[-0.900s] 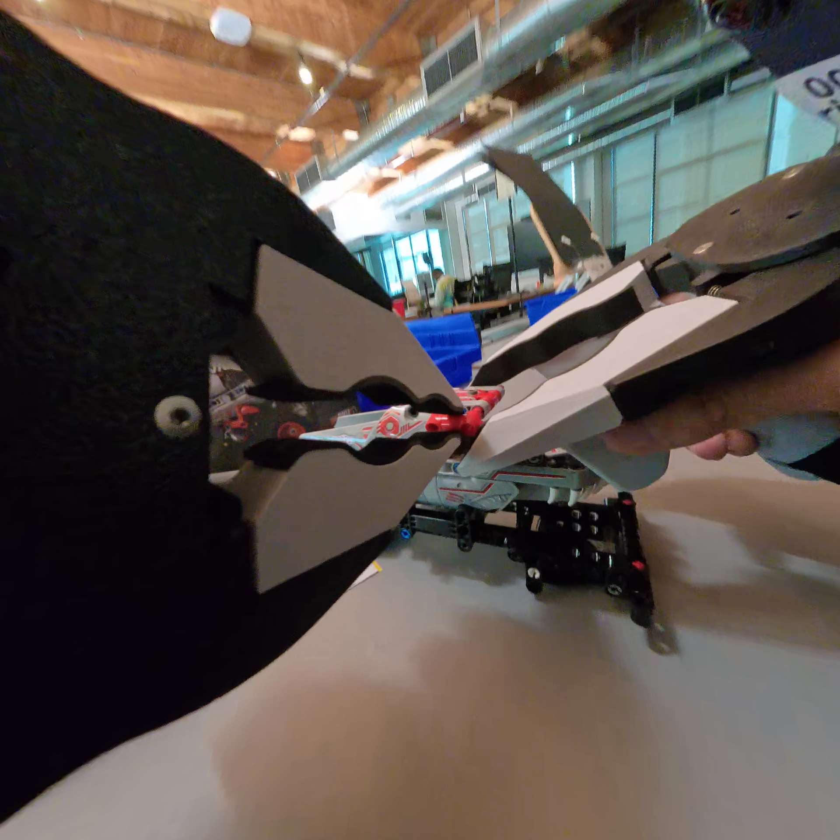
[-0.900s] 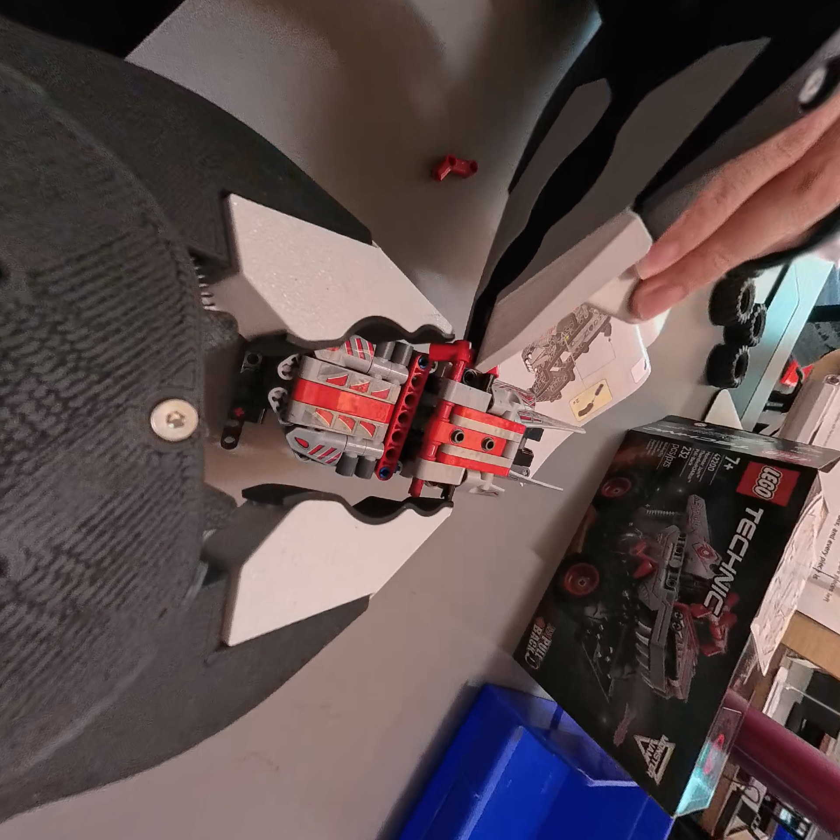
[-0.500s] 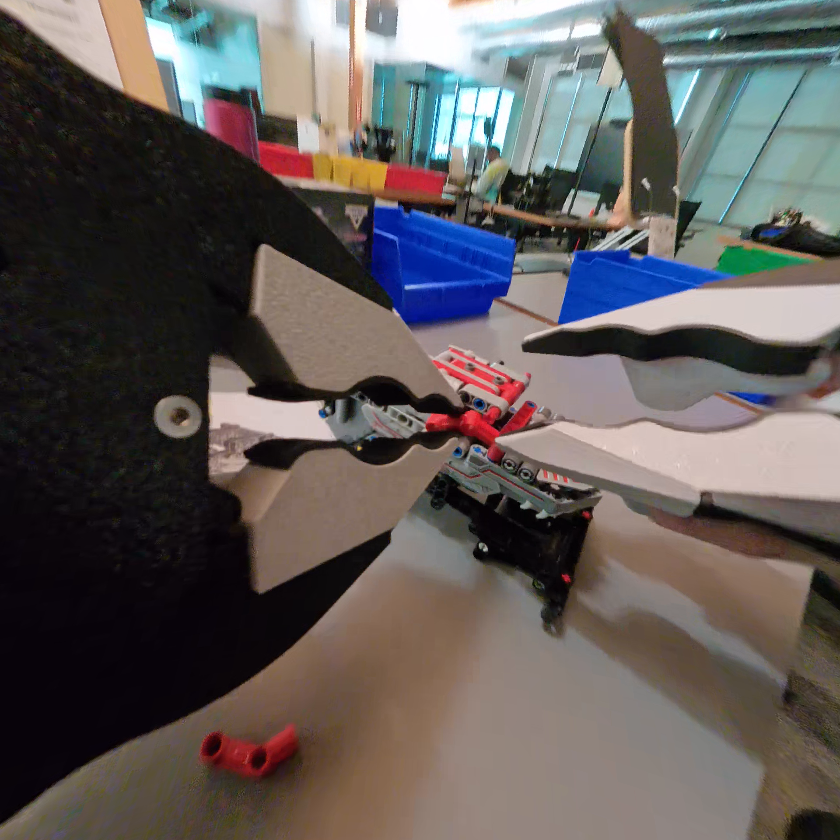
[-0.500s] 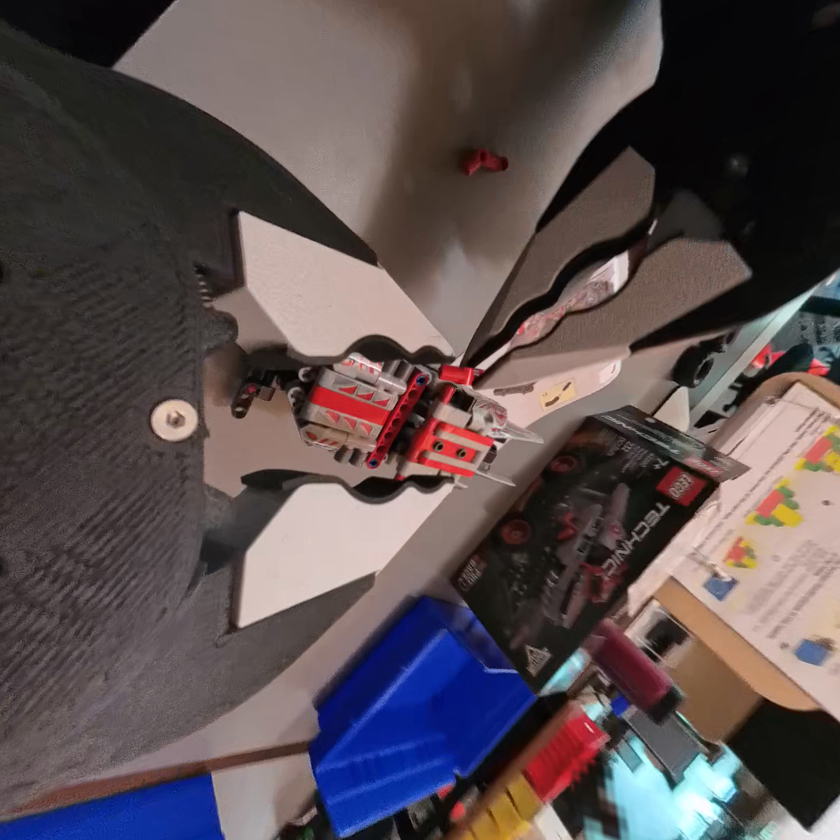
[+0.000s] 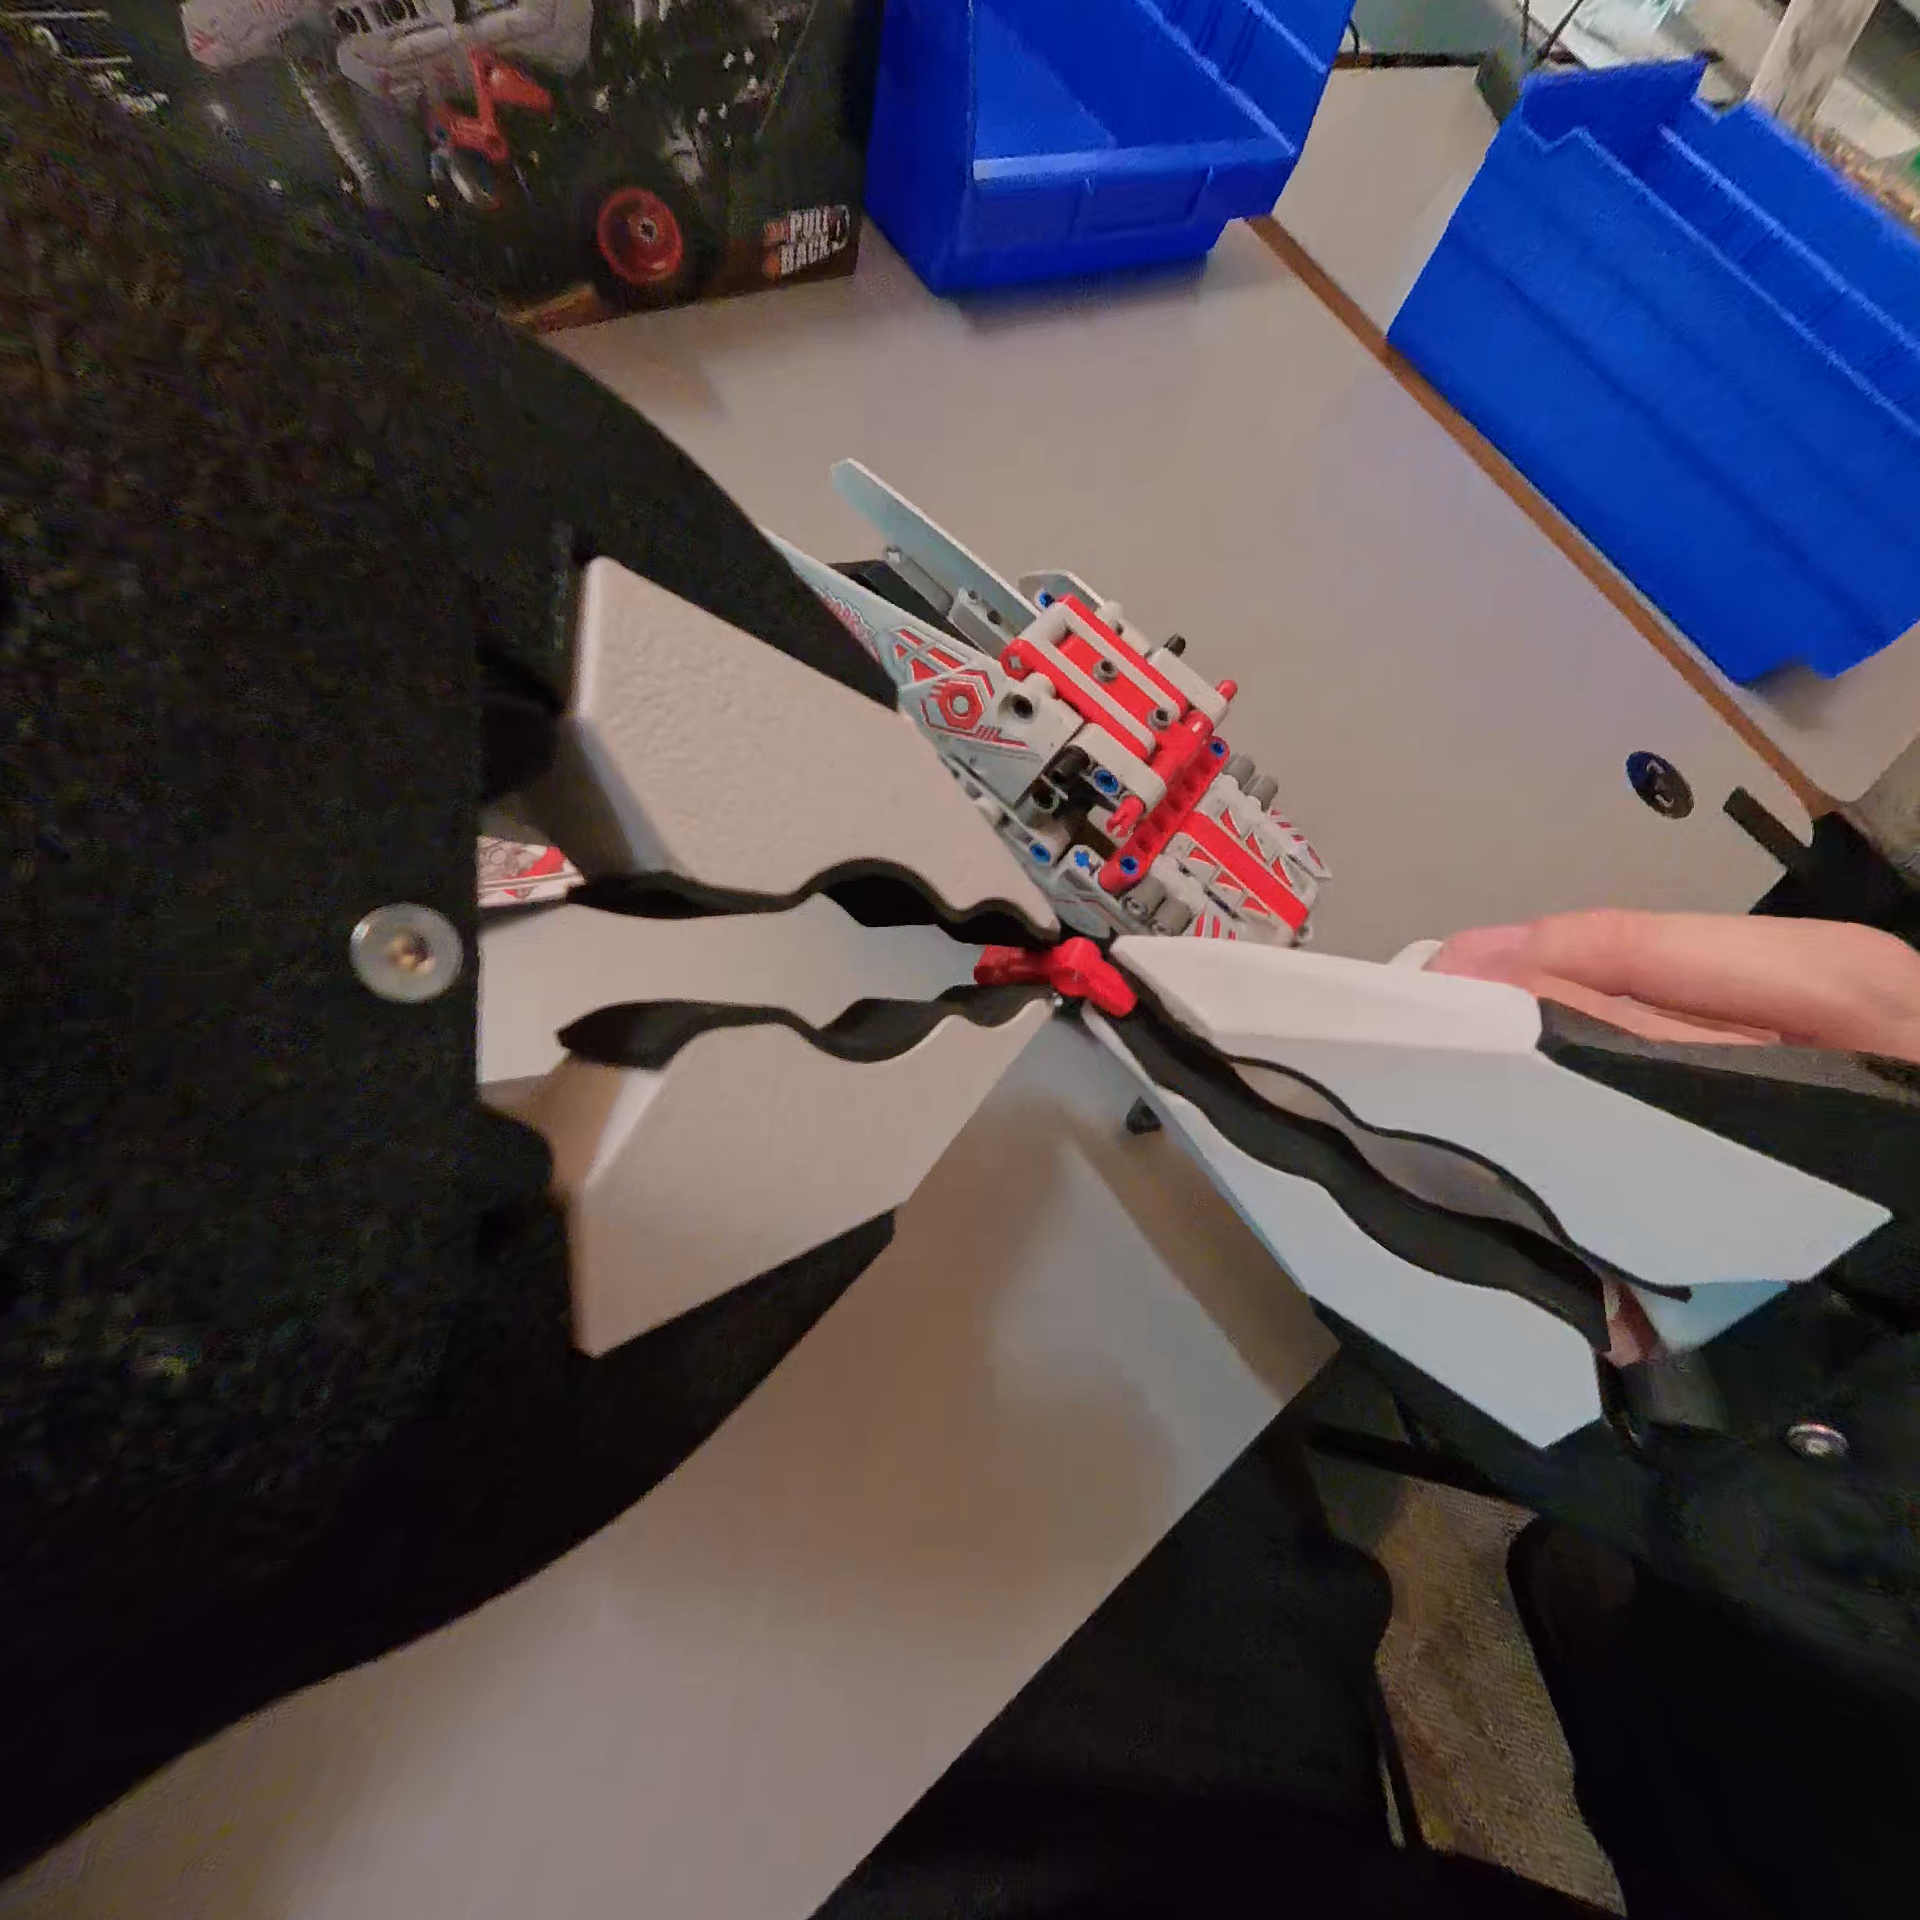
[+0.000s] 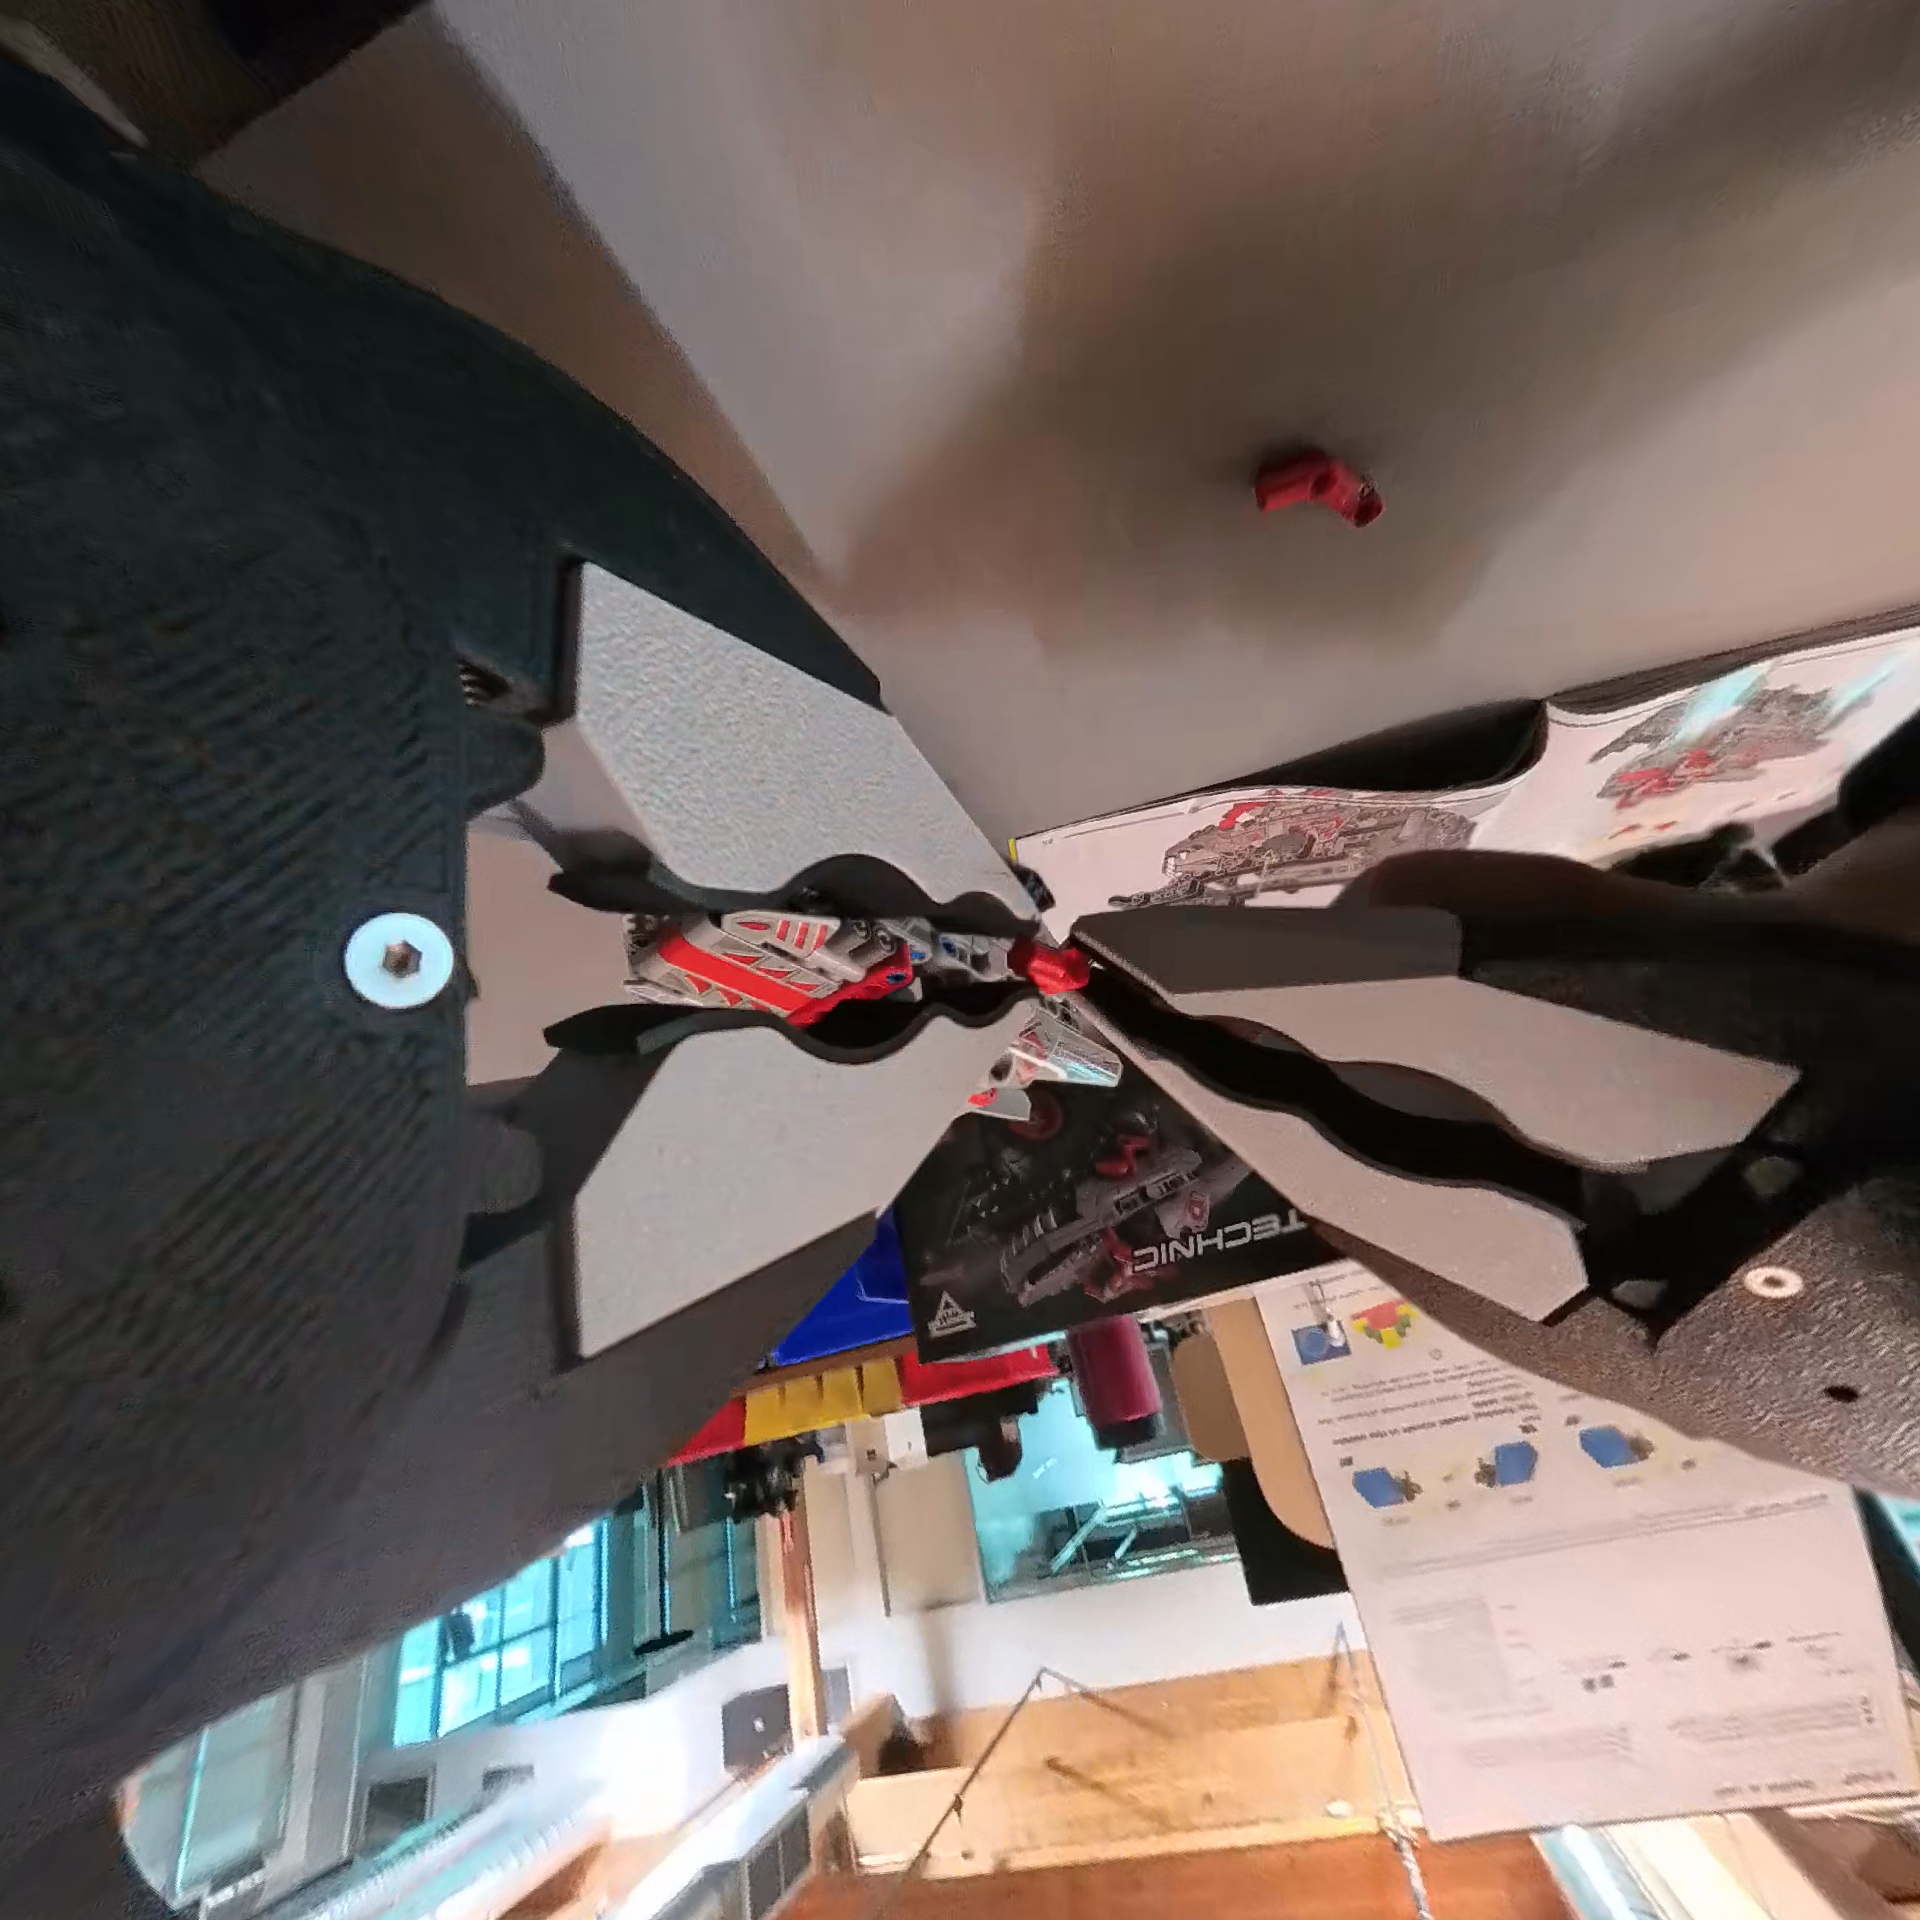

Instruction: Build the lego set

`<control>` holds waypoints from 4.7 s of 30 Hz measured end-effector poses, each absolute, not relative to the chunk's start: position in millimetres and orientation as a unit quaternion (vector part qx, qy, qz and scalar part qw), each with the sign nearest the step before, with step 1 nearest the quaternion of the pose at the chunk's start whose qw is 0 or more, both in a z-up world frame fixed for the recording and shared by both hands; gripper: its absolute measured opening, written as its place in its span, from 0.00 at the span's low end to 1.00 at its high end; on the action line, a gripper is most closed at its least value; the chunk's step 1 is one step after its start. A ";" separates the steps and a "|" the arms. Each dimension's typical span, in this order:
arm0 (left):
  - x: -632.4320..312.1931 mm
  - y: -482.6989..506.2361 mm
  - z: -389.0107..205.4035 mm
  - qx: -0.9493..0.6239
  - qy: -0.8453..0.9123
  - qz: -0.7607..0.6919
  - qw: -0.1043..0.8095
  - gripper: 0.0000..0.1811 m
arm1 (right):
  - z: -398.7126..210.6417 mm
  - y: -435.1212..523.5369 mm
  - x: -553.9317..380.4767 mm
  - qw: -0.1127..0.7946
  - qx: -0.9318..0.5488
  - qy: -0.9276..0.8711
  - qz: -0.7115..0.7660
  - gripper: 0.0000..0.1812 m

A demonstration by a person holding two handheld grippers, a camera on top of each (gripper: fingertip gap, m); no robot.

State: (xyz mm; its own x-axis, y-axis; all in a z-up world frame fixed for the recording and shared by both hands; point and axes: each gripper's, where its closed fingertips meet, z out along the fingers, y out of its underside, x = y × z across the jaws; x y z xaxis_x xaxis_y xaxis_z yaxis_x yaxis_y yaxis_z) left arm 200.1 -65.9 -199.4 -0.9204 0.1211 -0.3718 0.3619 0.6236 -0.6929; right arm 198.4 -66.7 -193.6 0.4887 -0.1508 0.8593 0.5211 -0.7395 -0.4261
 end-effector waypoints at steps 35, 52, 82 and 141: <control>221.9 -79.6 -180.2 0.093 0.829 -0.405 0.374 0.02 | -173.2 -82.4 209.2 0.441 -0.764 0.132 -0.451 0.03; 235.5 -81.5 -185.4 0.333 0.696 -0.276 0.573 0.01 | -187.4 -100.8 234.7 0.556 -0.776 0.256 -0.155 0.42; 221.4 -94.3 -184.1 0.386 0.626 -0.311 0.602 0.00 | -194.2 -98.5 244.3 0.568 -0.766 0.252 -0.162 0.36; 214.1 -93.7 -184.5 0.410 0.586 -0.273 0.644 0.05 | -196.4 -104.0 250.0 0.549 -0.773 0.275 -0.158 0.37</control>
